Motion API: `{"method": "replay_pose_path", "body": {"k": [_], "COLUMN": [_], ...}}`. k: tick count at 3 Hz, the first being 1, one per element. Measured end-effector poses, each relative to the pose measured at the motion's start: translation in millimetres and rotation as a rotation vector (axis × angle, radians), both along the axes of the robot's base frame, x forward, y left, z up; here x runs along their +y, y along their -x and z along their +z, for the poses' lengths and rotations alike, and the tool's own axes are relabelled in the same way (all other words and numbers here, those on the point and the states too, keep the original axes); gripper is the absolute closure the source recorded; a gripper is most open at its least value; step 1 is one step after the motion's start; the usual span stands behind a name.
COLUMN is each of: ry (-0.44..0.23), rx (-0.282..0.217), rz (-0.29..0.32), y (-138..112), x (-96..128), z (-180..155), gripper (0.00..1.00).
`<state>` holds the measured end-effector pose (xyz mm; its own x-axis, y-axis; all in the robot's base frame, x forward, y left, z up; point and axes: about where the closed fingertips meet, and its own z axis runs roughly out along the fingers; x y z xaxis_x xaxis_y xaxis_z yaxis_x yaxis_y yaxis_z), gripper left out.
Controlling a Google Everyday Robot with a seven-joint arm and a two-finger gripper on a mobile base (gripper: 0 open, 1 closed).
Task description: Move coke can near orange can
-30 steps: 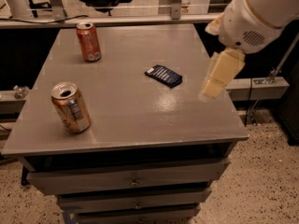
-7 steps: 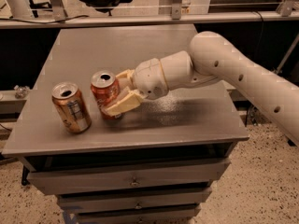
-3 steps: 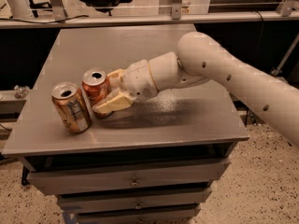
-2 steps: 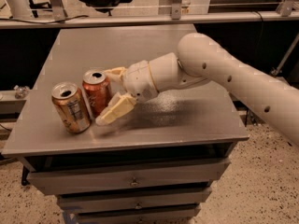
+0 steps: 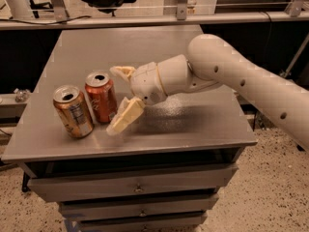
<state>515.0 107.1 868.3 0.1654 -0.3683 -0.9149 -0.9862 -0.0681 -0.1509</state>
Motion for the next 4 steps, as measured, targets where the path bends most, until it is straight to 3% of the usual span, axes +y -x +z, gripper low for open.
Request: {"method": "replay_pose_path", "body": {"k": [1, 3, 4], "ry": [0.011, 0.054, 0.057], "rx": [-0.043, -0.142, -0.142], "rz": [-0.096, -0.378, -0.401], "y": [-10.8, -16.5, -14.7], "x": [-35.3, -166.9, -179.3], "z": [13.1, 53.4, 53.7], "gripper": [0.00, 0.00, 0.00]}}
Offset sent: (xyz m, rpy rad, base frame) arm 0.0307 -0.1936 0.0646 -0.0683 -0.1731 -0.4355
